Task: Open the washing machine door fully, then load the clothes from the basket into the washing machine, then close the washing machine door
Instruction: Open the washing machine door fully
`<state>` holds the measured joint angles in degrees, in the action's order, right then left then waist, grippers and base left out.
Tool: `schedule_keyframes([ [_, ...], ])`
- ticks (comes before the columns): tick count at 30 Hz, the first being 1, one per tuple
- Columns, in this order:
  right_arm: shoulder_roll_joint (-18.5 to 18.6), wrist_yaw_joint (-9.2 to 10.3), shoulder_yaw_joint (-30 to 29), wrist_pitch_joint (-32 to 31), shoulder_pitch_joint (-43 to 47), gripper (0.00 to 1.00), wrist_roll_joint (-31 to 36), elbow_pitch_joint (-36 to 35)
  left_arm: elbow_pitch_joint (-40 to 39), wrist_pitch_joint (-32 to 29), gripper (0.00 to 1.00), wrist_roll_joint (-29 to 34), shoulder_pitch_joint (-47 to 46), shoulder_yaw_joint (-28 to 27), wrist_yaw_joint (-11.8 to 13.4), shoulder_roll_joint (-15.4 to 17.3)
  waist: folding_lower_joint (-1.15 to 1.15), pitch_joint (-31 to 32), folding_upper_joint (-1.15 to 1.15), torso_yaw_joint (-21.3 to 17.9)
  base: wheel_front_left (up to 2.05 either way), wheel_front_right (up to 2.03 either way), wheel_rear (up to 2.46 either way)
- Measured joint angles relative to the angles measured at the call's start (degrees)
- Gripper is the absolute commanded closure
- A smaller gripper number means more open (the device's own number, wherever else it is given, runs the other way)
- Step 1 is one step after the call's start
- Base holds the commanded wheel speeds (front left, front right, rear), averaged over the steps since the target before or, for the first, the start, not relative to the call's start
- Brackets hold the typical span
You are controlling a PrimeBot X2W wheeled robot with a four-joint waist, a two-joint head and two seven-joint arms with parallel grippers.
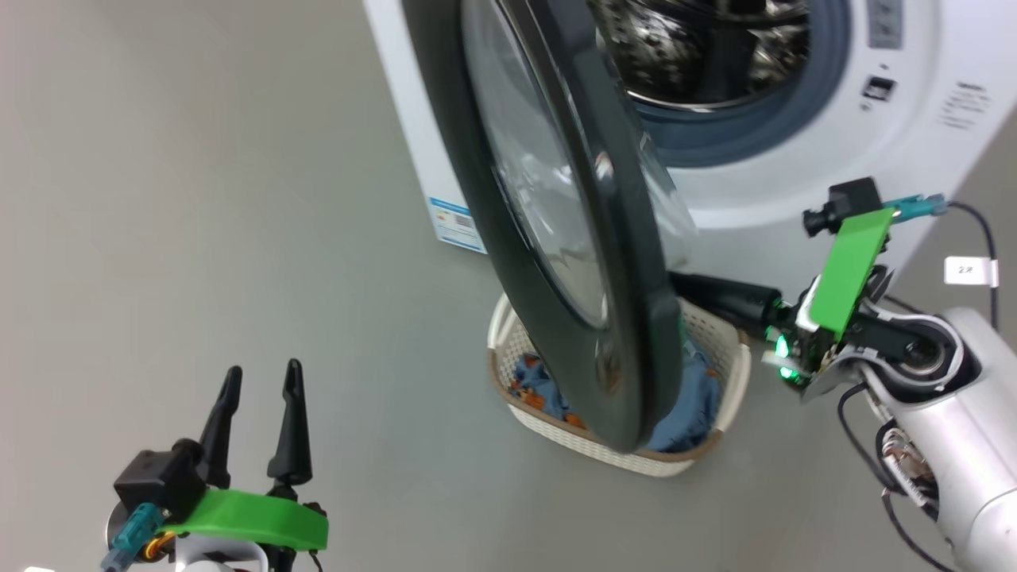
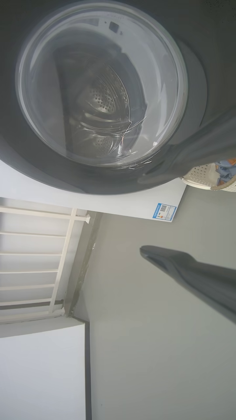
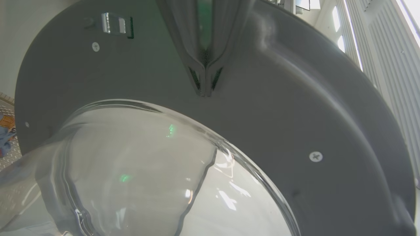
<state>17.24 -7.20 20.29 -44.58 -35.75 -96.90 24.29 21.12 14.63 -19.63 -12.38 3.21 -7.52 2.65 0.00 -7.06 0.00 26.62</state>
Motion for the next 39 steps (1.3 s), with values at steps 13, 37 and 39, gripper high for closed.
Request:
schedule_keyframes([
  [13,-3.45,0.01,4.13,-1.26,1.25,1.00,-0.04,-2.59,-0.93,0.00,0.00,0.04,2.17,-1.71,0.01,0.36,0.00,2.07,0.00,4.61,0.00,0.00,0.00],
  [37,-2.58,0.01,2.19,2.36,3.94,0.42,0.15,-7.13,0.23,0.00,0.00,0.88,2.90,0.85,0.01,1.16,0.00,4.63,0.00,1.73,0.00,0.00,0.00],
  [39,-2.31,0.00,2.03,2.66,4.23,0.00,0.59,-8.42,0.23,0.00,0.00,0.88,2.85,0.90,0.01,1.31,0.01,4.78,0.00,0.58,0.00,0.00,0.00],
])
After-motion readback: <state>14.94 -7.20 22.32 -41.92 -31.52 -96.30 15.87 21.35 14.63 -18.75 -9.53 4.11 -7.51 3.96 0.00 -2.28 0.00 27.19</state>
